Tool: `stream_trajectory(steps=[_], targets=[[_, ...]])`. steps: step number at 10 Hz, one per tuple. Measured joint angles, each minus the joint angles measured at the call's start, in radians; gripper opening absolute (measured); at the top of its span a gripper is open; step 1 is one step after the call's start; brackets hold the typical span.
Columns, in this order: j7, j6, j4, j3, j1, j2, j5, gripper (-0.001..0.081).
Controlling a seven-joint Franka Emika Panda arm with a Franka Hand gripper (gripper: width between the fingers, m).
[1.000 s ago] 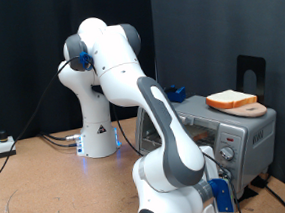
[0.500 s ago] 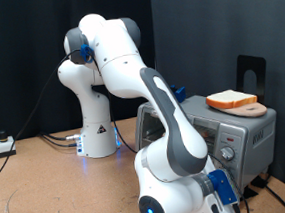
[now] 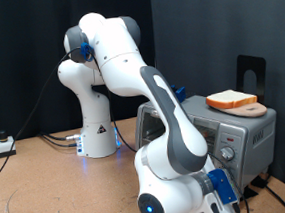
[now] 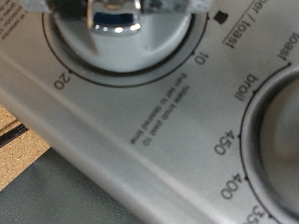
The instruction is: Make a piece of toast with the oven
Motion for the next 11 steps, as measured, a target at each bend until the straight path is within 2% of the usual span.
stream_trajectory(steps=[6,8,9,10,11], targets=[[0.002,0.011,0.010,0.000,0.000,0.000,0.005,0.0100],[0.006,0.011,0.019,0.000,-0.001,0.000,0.011,0.0496],[0.011,0.006,0.022,0.000,-0.003,-0.001,0.013,0.0496],[0.027,-0.021,0.023,-0.001,-0.010,-0.004,0.013,0.0635],[0.044,-0.067,0.023,-0.004,-0.025,-0.012,0.013,0.0635]])
